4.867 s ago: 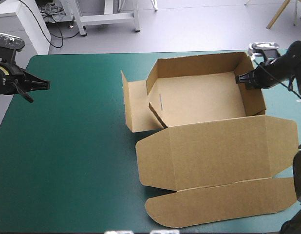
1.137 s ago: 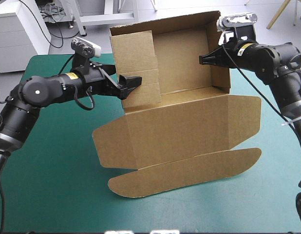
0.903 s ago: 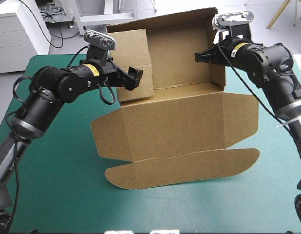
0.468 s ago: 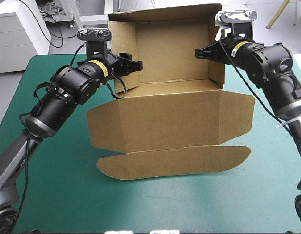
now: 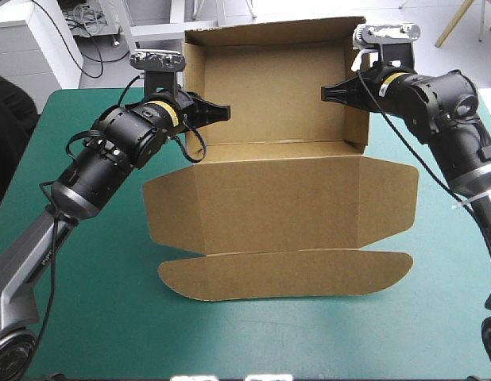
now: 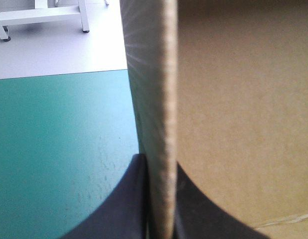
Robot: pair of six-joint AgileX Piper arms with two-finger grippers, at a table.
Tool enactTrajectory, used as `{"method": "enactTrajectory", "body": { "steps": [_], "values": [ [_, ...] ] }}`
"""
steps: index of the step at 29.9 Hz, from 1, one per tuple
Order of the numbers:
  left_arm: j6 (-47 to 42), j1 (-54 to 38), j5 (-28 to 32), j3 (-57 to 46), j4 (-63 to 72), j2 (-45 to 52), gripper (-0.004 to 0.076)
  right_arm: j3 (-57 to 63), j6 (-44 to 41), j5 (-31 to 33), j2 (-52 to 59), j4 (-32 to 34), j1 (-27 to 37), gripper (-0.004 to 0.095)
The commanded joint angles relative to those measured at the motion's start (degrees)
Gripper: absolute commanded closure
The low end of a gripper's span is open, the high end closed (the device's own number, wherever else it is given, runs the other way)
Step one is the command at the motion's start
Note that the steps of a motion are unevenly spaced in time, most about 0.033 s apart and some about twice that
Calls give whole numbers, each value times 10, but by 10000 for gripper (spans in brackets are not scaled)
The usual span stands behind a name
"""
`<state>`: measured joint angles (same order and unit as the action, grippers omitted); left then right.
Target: Fold the box
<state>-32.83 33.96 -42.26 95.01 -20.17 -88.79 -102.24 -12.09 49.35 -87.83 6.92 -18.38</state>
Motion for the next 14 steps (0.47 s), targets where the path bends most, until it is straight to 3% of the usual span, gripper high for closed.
{"method": "enactTrajectory", "body": {
  "steps": [1,14],
  "values": [
    [16,7,62,21,17,9,730,-16,4,-5,8,-16,-3,926],
    [16,7,-125,21,-16,-108,731,-16,4,105,-115,-33,-3,927]
  ]
}}
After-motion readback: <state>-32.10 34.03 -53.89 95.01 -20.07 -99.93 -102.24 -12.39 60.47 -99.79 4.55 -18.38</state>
